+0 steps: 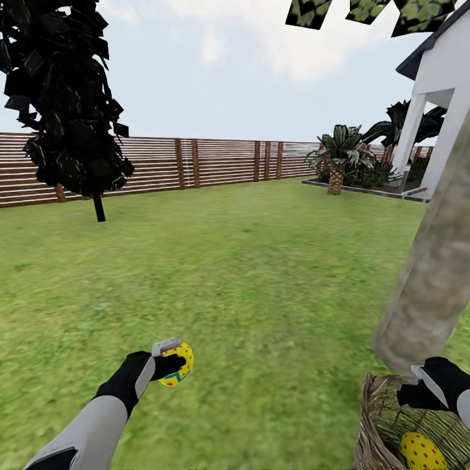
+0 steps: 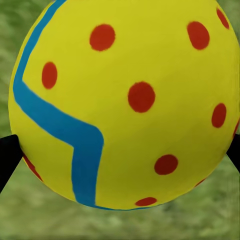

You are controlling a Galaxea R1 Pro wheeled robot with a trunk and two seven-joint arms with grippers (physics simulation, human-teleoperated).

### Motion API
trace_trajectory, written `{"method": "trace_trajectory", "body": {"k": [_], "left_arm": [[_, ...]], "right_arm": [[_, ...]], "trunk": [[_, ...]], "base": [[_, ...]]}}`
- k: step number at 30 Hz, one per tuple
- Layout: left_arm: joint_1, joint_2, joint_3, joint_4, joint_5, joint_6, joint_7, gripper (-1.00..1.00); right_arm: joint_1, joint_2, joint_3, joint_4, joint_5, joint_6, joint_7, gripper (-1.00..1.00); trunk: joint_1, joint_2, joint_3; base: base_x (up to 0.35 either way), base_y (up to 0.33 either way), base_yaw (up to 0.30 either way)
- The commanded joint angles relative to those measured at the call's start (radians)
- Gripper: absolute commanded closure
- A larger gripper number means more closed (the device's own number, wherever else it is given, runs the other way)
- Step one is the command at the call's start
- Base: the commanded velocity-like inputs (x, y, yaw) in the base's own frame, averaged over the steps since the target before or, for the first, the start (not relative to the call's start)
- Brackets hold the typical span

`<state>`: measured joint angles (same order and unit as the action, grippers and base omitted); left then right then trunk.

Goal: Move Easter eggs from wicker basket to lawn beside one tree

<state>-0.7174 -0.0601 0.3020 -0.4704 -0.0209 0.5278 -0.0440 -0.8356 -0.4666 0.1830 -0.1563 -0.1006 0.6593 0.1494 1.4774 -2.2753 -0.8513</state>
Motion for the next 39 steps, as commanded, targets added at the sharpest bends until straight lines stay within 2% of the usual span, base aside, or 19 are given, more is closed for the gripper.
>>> {"method": "trace_trajectory", "body": {"k": [1,7,32,39], "left_arm": [[-0.001,-0.002,0.008,-0.002,-0.004,0.006,-0.005,1.00],[-0.001,-0.009,0.008,-0.001,-0.004,0.006,-0.005,1.00],[-0.001,-0.009,0.008,0.000,-0.004,0.006,-0.005,1.00],[-0.001,-0.009,0.008,0.000,-0.004,0.006,-0.005,1.00]], "right_arm": [[0.000,-0.001,0.009,-0.002,-0.010,0.005,0.001,-1.00],[0.000,0.000,0.009,-0.002,-0.010,0.005,0.001,-1.00],[0.000,0.006,0.009,-0.002,-0.008,0.005,-0.001,-1.00],[0.000,0.005,0.009,-0.002,-0.007,0.005,-0.001,-1.00]], "trunk": [[0.004,-0.008,-0.004],[0.027,-0.050,-0.023],[0.123,-0.225,-0.101],[0.126,-0.226,-0.128]], "base": [[0.000,0.000,0.000],[0.000,0.000,0.000],[0.000,0.000,0.000],[0.000,0.000,0.000]]}}
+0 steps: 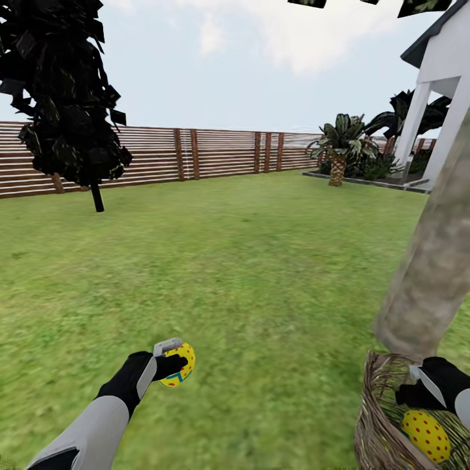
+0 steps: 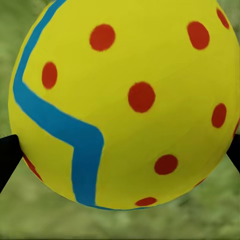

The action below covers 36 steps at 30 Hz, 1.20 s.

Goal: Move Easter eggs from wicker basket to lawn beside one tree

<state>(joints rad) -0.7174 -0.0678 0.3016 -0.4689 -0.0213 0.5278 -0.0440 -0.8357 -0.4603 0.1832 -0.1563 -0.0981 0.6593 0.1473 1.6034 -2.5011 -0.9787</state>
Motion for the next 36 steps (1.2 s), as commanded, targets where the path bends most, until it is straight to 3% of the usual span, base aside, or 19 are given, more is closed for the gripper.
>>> {"method": "trace_trajectory", "body": {"k": [1,36], "left_arm": [[0.000,-0.001,0.008,-0.002,-0.004,0.006,-0.005,1.00],[0.000,-0.010,0.007,-0.002,-0.005,0.006,-0.005,1.00]], "right_arm": [[0.000,-0.001,0.009,-0.002,-0.009,0.005,0.001,-1.00],[0.000,0.001,0.009,-0.002,-0.012,0.003,0.003,-1.00]], "trunk": [[0.000,-0.001,-0.005],[0.016,-0.009,-0.140]], "base": [[0.000,0.000,0.000],[0.000,0.000,0.000]]}}
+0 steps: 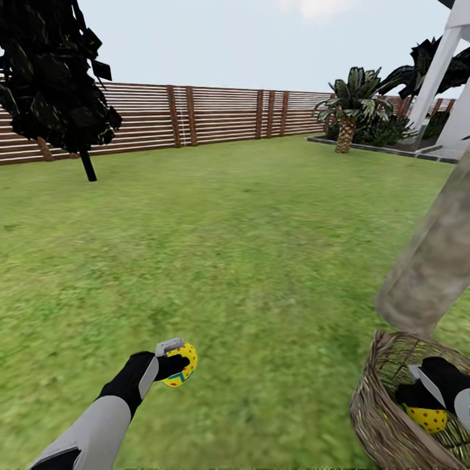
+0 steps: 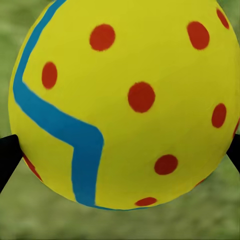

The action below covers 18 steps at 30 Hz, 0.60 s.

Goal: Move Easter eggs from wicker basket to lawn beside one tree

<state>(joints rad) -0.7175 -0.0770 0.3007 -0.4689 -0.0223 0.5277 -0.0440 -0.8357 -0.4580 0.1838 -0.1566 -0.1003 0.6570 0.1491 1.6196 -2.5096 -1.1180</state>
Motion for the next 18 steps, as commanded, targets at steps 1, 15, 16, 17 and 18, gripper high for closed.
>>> {"method": "trace_trajectory", "body": {"k": [1,15,16,17,18], "left_arm": [[0.000,-0.001,0.008,-0.002,-0.004,0.006,-0.005,1.00],[0.000,-0.006,0.008,-0.001,-0.004,0.006,-0.005,1.00],[0.000,-0.006,0.008,-0.001,-0.004,0.006,-0.005,1.00],[0.000,-0.006,0.008,-0.001,-0.004,0.006,-0.005,1.00],[0.000,-0.006,0.008,-0.001,-0.004,0.006,-0.005,1.00]], "right_arm": [[0.000,0.000,0.009,-0.002,-0.009,0.002,0.001,-1.00],[0.000,0.000,0.005,-0.003,-0.010,-0.021,0.003,-1.00],[0.000,0.000,0.005,-0.003,-0.010,-0.021,0.003,-1.00],[0.000,0.000,0.005,-0.003,-0.010,-0.022,0.003,-1.00],[0.000,0.000,0.005,-0.003,-0.010,-0.022,0.003,-1.00]], "trunk": [[0.000,-0.001,-0.005],[0.006,-0.004,-0.059],[0.007,-0.004,-0.063],[0.007,-0.004,-0.067],[0.008,-0.005,-0.071]], "base": [[0.000,0.000,0.000],[0.000,0.000,0.000],[0.000,0.000,0.000],[0.000,0.000,0.000],[0.000,0.000,0.000]]}}
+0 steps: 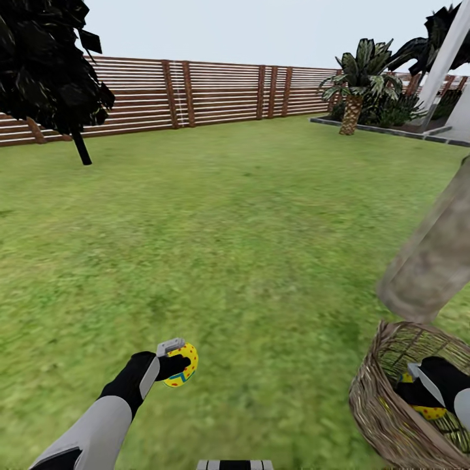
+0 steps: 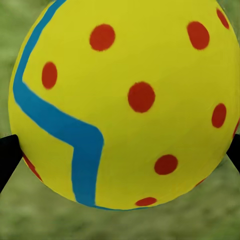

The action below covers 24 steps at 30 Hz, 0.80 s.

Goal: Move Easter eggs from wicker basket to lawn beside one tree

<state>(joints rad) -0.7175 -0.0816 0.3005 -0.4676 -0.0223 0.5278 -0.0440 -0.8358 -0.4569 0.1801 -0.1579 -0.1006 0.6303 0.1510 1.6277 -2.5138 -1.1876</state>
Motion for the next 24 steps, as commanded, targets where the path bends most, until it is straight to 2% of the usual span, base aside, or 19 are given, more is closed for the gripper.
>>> {"method": "trace_trajectory", "body": {"k": [1,7,13,18,24], "left_arm": [[0.000,-0.001,0.008,-0.003,-0.004,0.006,-0.005,1.00],[0.000,0.000,0.009,-0.003,-0.002,0.005,-0.007,1.00],[0.000,0.000,0.008,-0.003,-0.002,0.005,-0.008,1.00],[0.000,0.000,0.008,-0.003,-0.002,0.005,-0.007,1.00],[0.000,0.000,0.006,-0.003,-0.002,0.004,-0.008,1.00]], "right_arm": [[0.000,-0.001,0.009,-0.002,-0.010,0.005,0.001,-1.00],[0.000,-0.003,0.010,-0.002,-0.010,0.005,0.001,-1.00],[0.000,-0.003,0.012,-0.001,-0.009,0.005,-0.001,-1.00],[0.000,-0.005,0.012,-0.001,-0.008,0.005,-0.001,-1.00],[0.000,-0.006,0.012,-0.001,-0.009,0.005,-0.001,-1.00]], "trunk": [[0.000,-0.001,-0.005],[0.000,-0.001,-0.005],[0.000,-0.001,-0.005],[0.000,-0.001,-0.005],[0.000,-0.001,-0.005]], "base": [[0.000,0.000,0.000],[0.000,0.000,0.000],[0.277,0.000,0.000],[0.034,0.000,0.000],[0.019,-0.166,0.000]]}}
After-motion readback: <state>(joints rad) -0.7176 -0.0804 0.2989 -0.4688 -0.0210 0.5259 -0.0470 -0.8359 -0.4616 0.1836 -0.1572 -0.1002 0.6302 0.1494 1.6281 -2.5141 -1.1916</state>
